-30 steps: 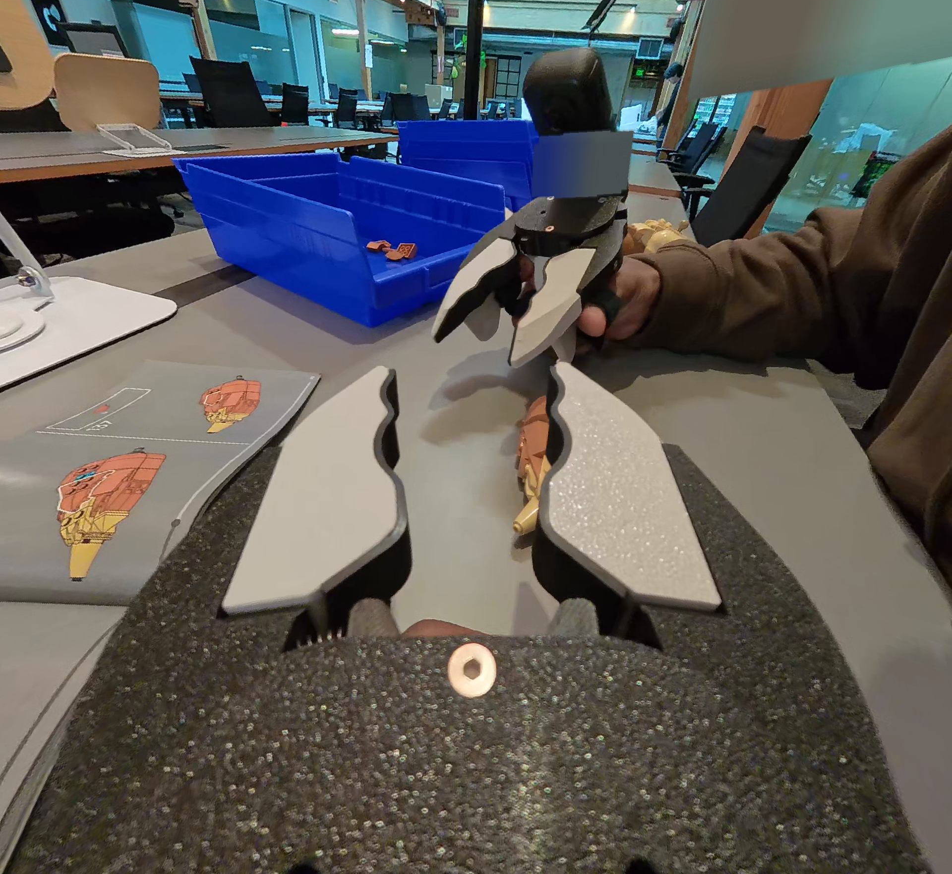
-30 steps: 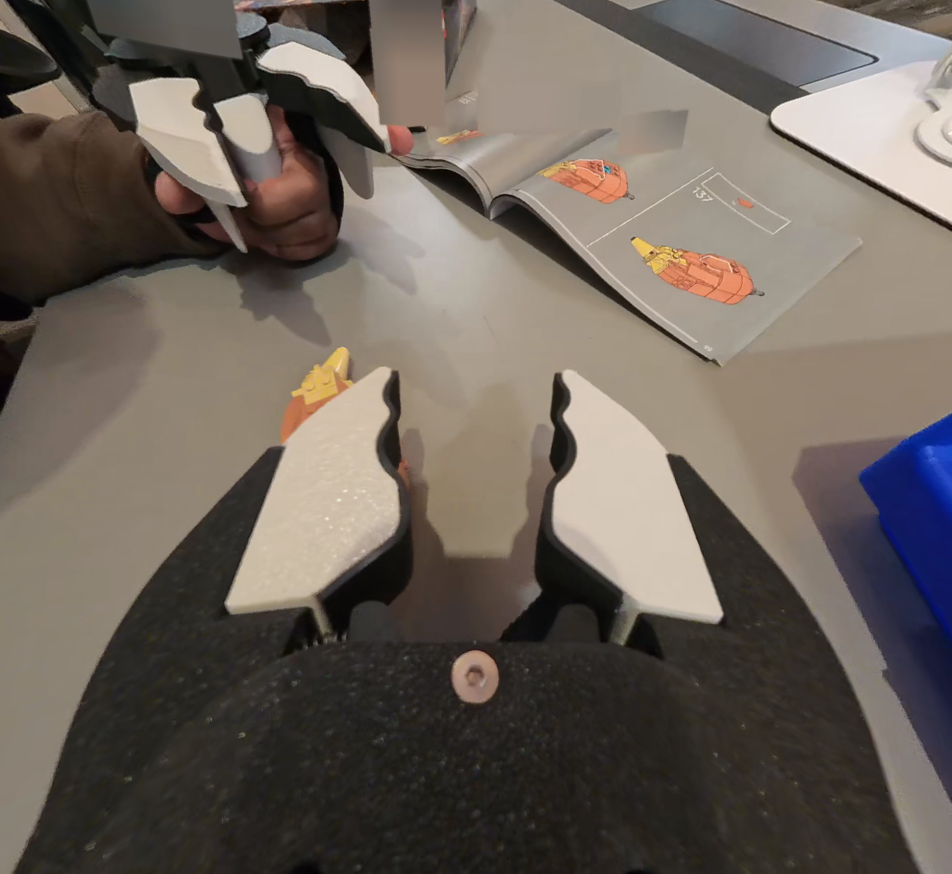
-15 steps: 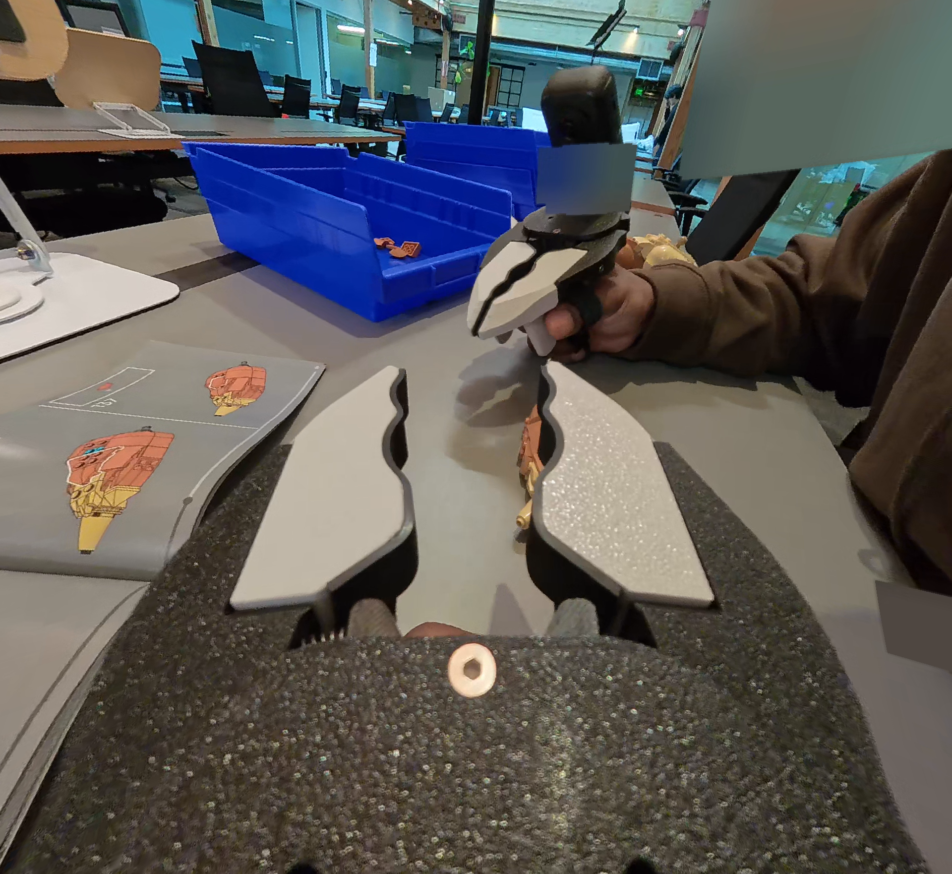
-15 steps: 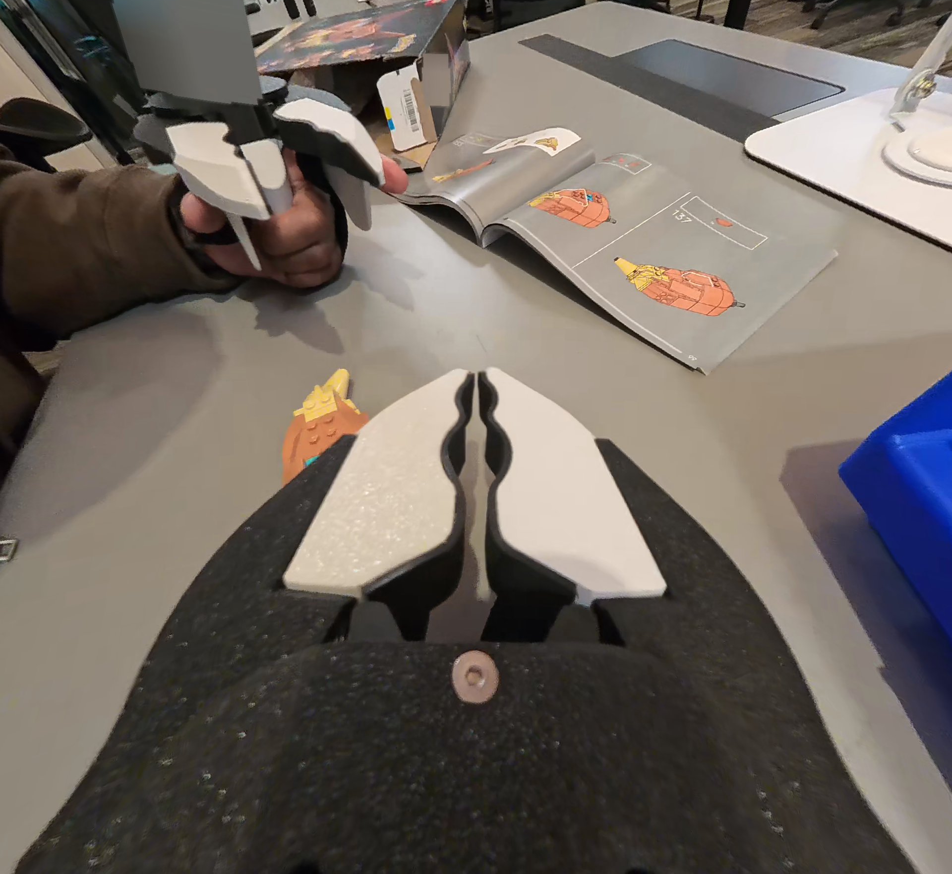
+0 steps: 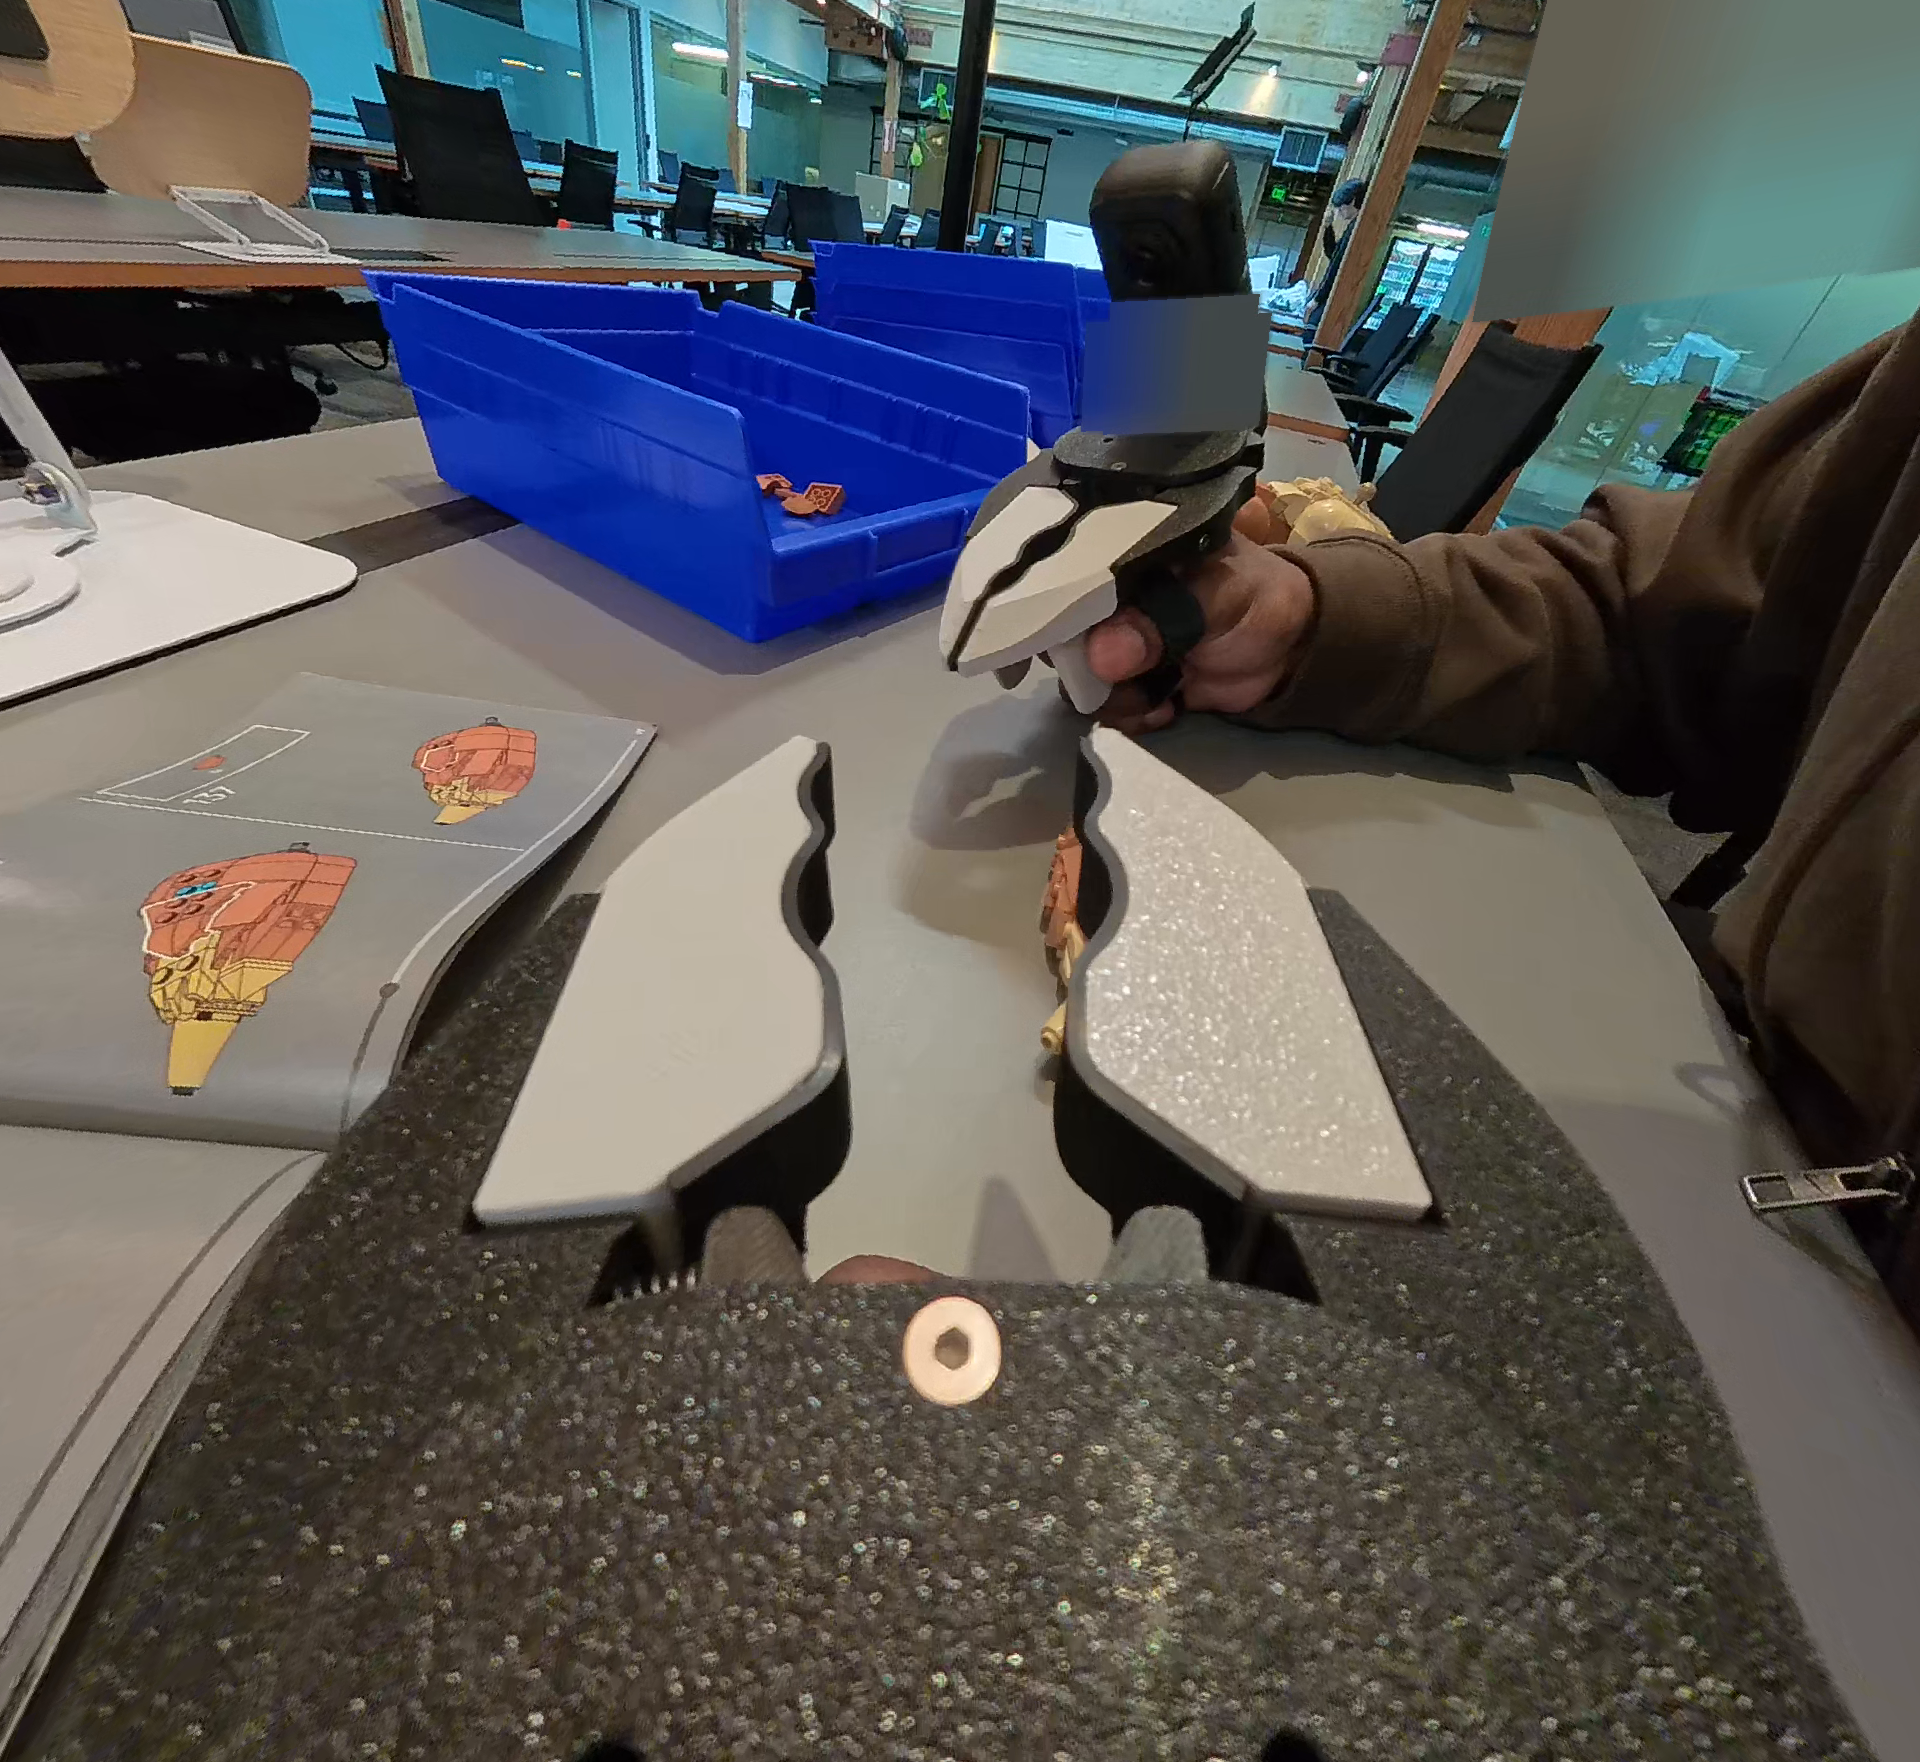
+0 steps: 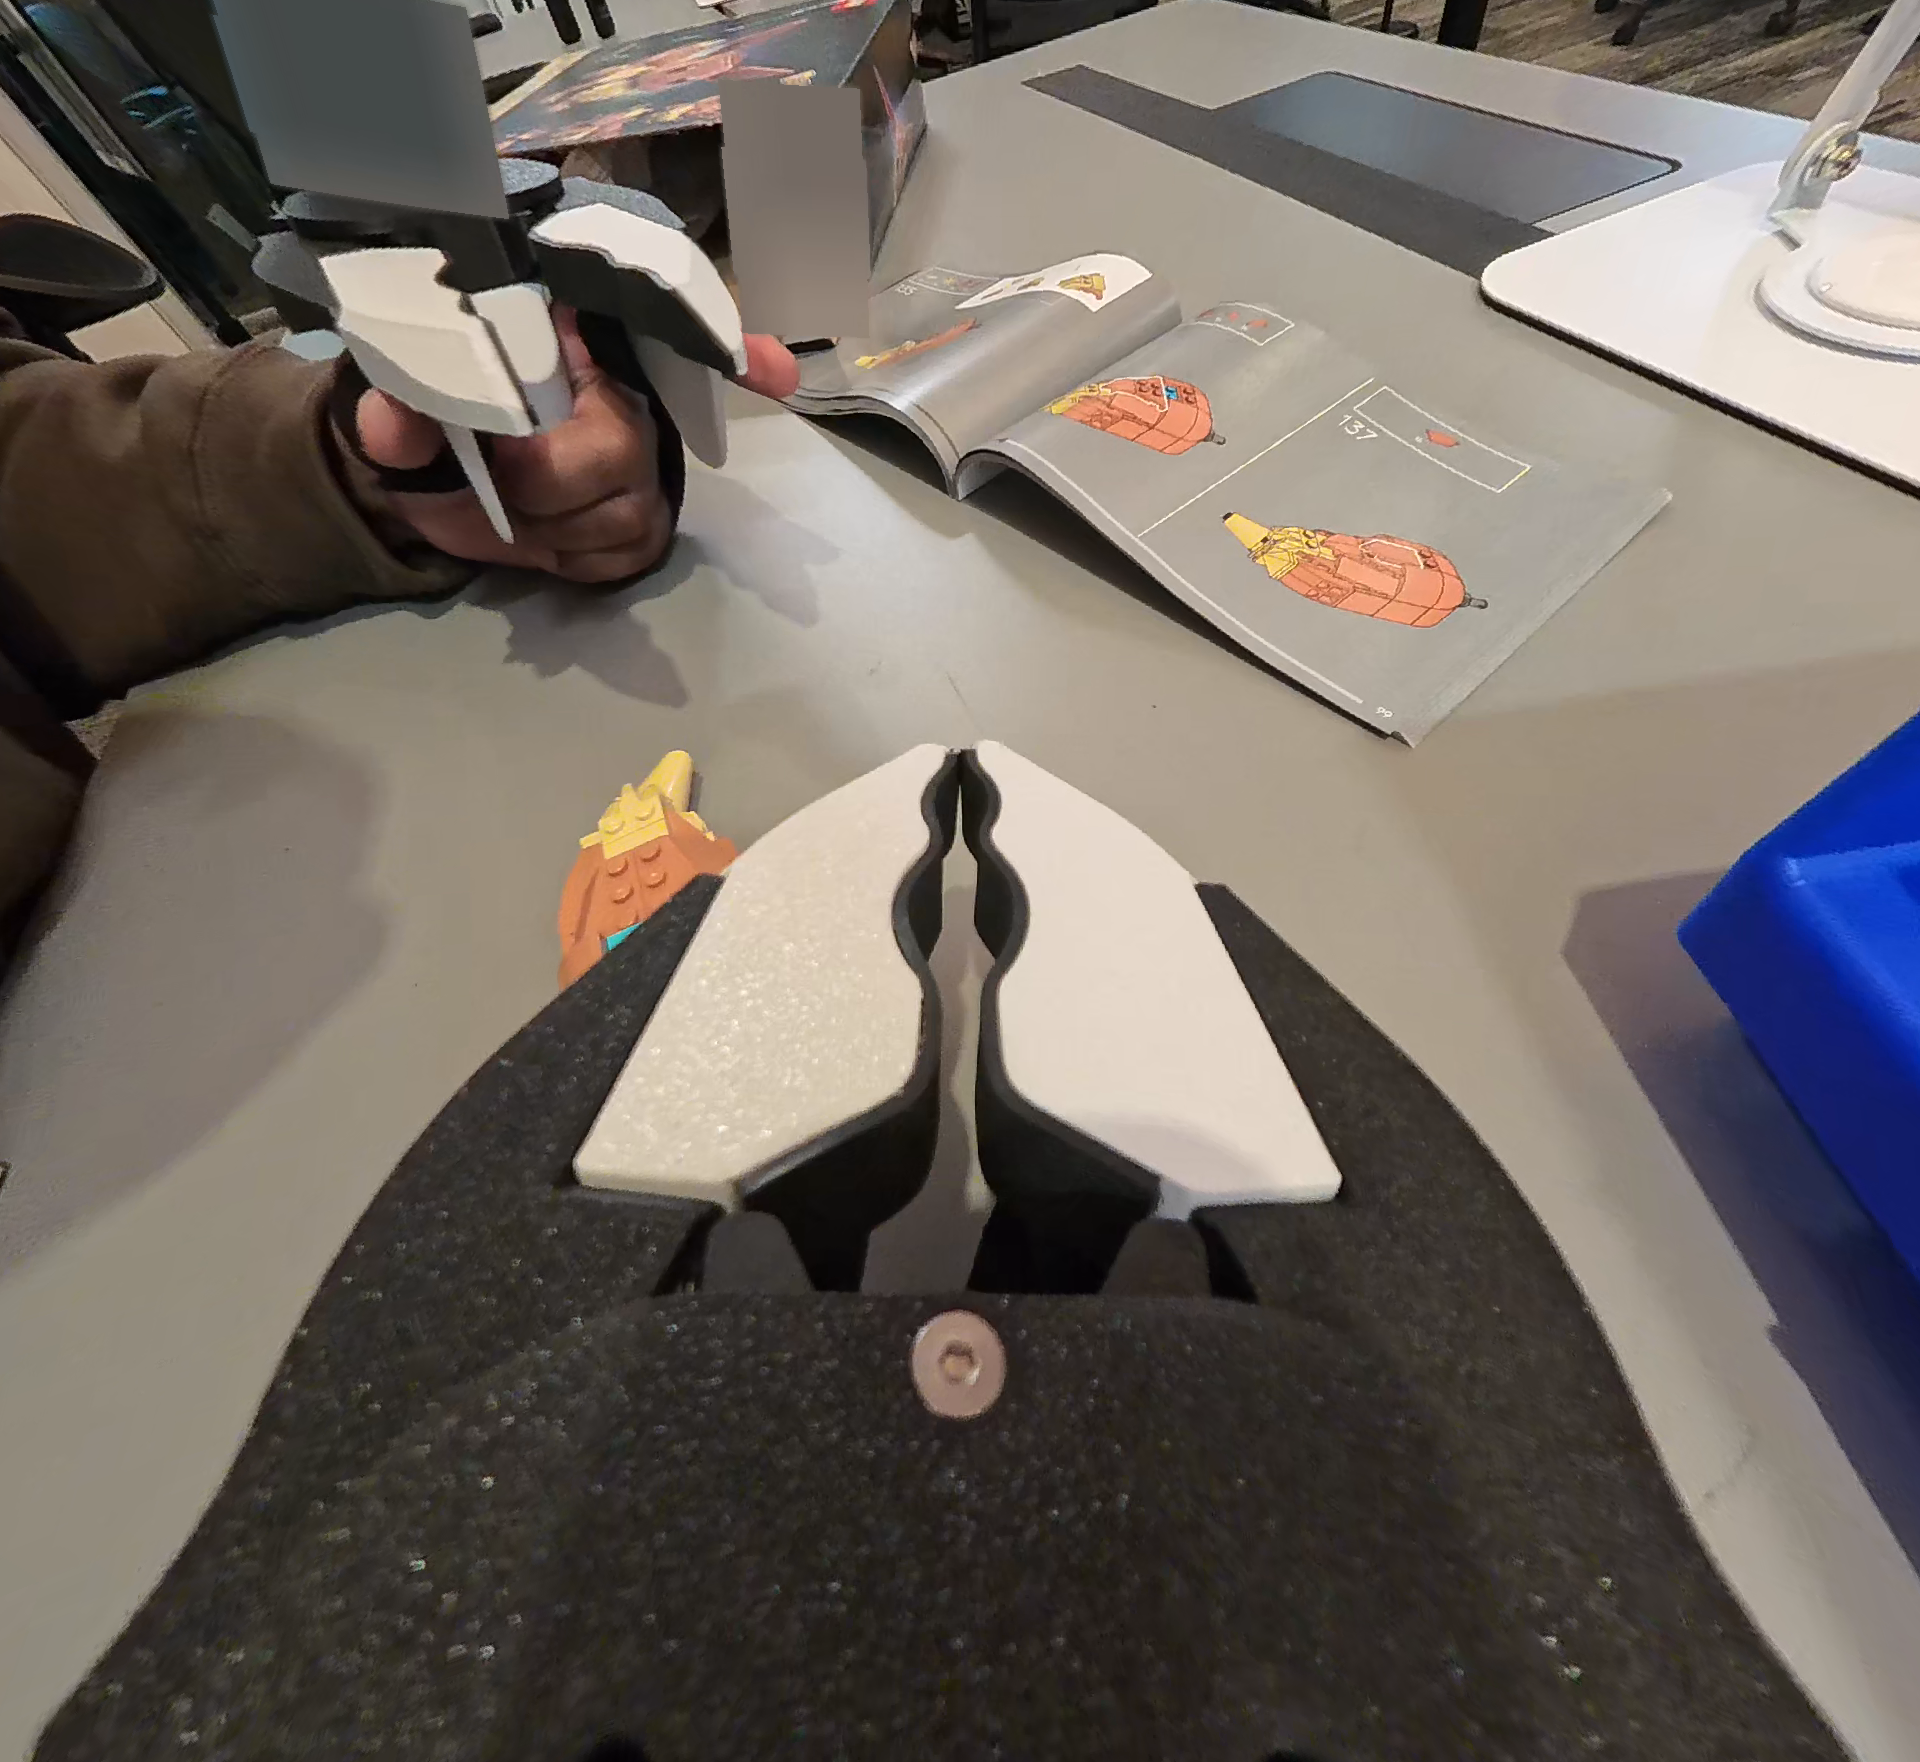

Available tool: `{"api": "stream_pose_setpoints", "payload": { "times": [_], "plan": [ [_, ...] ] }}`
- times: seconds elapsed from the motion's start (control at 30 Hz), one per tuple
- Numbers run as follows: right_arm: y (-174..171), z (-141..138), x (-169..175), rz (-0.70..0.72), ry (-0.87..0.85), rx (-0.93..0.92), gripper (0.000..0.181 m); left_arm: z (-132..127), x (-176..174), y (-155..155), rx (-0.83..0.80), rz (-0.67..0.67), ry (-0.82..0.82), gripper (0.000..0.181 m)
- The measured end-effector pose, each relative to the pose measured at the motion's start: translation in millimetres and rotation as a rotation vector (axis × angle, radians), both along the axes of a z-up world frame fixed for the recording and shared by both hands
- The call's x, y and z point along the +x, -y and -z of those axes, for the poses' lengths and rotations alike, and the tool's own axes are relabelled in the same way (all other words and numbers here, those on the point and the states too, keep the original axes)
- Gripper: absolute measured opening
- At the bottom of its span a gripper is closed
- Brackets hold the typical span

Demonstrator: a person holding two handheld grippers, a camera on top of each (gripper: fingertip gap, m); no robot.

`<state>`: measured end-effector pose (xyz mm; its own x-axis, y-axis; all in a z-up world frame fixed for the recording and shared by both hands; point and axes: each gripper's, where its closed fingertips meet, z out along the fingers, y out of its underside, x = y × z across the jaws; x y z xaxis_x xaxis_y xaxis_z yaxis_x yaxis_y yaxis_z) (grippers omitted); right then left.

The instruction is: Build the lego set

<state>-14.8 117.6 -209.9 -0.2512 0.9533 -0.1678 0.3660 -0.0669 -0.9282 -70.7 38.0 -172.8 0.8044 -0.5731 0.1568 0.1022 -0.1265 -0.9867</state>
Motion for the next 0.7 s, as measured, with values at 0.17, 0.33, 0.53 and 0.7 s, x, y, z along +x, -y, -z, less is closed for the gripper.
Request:
{"api": "stream_pose_setpoints", "payload": {
  "times": [0.17, 0.33, 0.53, 0.7],
  "plan": [
    [0, 0, 0, -0.003, -0.002, -0.002, 0.000, 0, -1, 0, -0.002, -0.002, 0.005, 0.044],
    [-2, -4, 2, 0.008, -0.022, -0.021, 0.000, 2, 1, -1, -0.007, -0.002, -0.012, 0.044],
    [-20, -49, 13, 0.080, -0.110, 0.057, 0.004, 2, -2, -2, -0.018, -0.019, -0.002, 0.044],
    [-94, -118, 42, 0.192, -0.016, 0.391, 0.009, 2, -4, -2, -0.024, -0.028, 0.009, 0.044]
  ]
}}
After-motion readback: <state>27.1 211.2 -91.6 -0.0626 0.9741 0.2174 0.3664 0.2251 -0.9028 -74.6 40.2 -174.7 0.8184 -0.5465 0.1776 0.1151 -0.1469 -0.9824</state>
